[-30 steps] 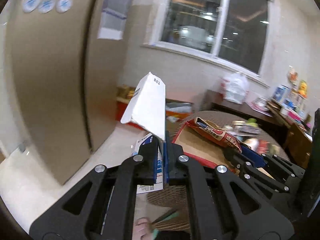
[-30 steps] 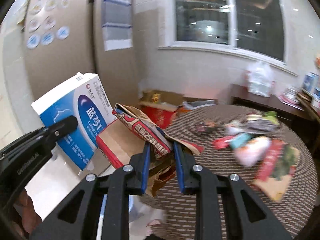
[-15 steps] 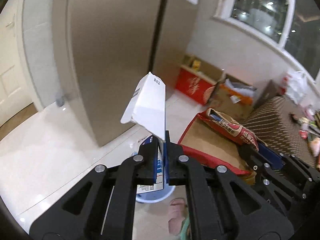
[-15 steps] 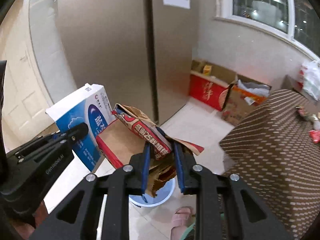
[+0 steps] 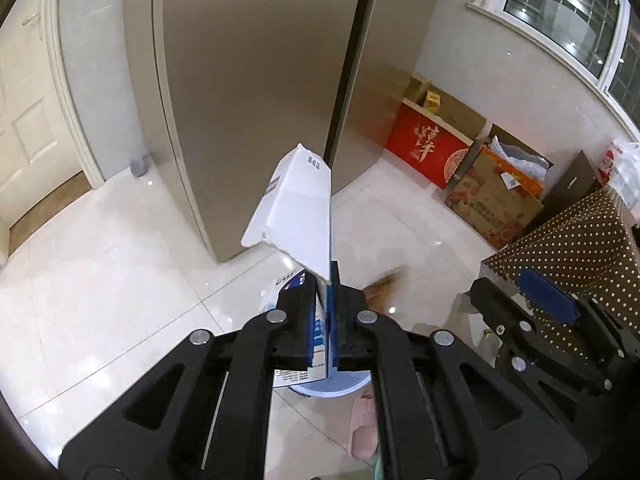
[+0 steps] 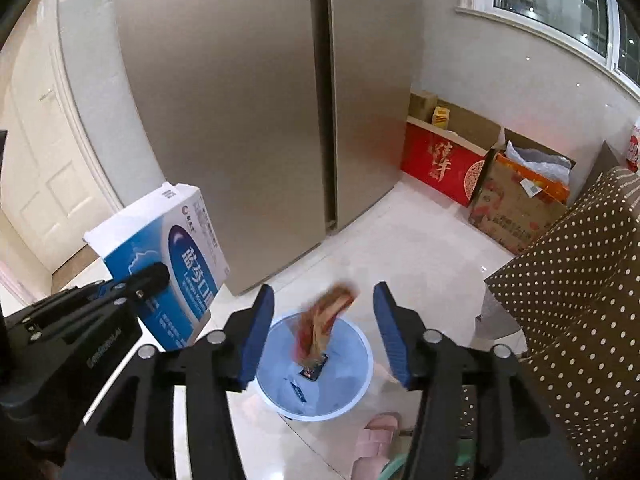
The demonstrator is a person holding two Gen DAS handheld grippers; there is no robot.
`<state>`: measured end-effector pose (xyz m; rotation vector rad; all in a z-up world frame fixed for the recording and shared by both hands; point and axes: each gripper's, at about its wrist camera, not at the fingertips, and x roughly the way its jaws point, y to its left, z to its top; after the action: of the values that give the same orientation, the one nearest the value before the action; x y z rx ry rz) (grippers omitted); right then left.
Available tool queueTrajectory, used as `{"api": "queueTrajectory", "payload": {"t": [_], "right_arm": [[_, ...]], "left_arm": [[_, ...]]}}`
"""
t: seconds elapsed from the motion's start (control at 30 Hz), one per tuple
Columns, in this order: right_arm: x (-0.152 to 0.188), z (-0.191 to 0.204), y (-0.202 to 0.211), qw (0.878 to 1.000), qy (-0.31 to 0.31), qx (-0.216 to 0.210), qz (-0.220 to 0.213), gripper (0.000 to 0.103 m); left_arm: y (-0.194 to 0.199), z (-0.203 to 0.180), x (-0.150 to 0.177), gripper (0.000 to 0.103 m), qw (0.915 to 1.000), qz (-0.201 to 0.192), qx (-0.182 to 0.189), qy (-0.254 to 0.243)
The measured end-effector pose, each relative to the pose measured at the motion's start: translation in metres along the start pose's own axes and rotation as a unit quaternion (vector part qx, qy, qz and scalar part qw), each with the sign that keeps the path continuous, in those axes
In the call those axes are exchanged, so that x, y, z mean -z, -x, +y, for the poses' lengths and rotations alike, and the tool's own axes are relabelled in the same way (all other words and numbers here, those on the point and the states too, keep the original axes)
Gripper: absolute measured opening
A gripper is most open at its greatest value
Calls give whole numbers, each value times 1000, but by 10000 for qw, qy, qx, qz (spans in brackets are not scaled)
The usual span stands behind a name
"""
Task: Collect trash
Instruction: 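Drop the paper bag from the right tool and the box from the left tool into the bin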
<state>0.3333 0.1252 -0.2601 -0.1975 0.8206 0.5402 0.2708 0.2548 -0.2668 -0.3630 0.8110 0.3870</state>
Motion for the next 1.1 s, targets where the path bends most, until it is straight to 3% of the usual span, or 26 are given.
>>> {"api": "queueTrajectory", "payload": {"t": [0.47, 0.9, 1.1], "right_arm": [[-5, -21, 31, 9992, -102, 161, -362, 59], [-10, -35, 40, 9981, -302, 246, -480, 62], [-11, -38, 40, 9978, -370, 266, -489, 62]], "left_arm": [[-10, -27, -4, 6, 9995, 134, 274, -127], [-37, -33, -11, 6, 9966, 546, 582, 186], [-43, -35, -14, 8, 9968, 485, 568, 271]]}}
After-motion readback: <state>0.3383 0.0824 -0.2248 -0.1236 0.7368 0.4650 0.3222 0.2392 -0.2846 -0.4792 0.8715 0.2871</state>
